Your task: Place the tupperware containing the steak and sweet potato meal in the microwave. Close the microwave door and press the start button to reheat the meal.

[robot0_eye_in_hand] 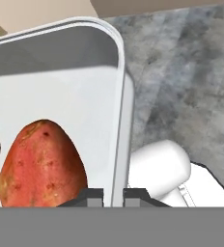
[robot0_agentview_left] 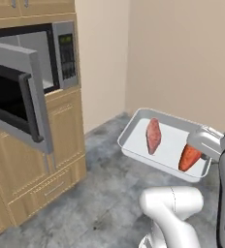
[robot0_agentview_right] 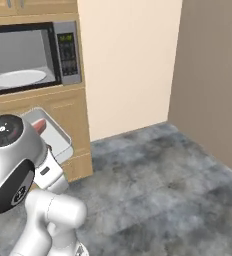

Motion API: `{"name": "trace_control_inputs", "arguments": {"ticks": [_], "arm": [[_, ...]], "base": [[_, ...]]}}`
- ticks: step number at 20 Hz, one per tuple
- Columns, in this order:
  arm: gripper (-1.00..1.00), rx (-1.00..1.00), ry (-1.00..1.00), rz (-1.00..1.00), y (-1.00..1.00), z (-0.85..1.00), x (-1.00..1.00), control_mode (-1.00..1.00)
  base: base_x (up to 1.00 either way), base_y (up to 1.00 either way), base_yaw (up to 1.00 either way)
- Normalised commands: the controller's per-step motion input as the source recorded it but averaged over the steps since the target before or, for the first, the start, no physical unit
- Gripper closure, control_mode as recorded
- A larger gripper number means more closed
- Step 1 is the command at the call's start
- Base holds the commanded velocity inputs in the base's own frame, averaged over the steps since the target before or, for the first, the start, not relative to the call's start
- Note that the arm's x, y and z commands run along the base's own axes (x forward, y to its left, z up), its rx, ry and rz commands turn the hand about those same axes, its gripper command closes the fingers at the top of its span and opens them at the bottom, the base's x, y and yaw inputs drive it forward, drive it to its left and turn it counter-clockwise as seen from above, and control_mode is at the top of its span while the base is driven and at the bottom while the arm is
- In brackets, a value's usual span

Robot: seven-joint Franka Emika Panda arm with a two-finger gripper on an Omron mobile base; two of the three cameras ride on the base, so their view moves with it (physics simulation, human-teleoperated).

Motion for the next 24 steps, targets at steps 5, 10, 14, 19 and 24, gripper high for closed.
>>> {"name": "trace_control_inputs", "arguments": {"ticks": [5,10,14,19,24], "arm": [[1.0,0.0,0.0,0.0,0.0,0.0,0.0,1.0],[1.0,0.0,0.0,0.0,0.0,0.0,0.0,1.0],[1.0,0.0,0.0,0.0,0.0,0.0,0.0,1.0],[1.0,0.0,0.0,0.0,0.0,0.0,0.0,1.0],[1.0,0.0,0.0,0.0,0.0,0.0,0.0,1.0]], "base": [[0.82,-0.06,0.46],[0.8,-0.24,0.41],[0.73,-0.31,0.39],[0.58,-0.21,0.41],[0.52,-0.1,0.43]]}}
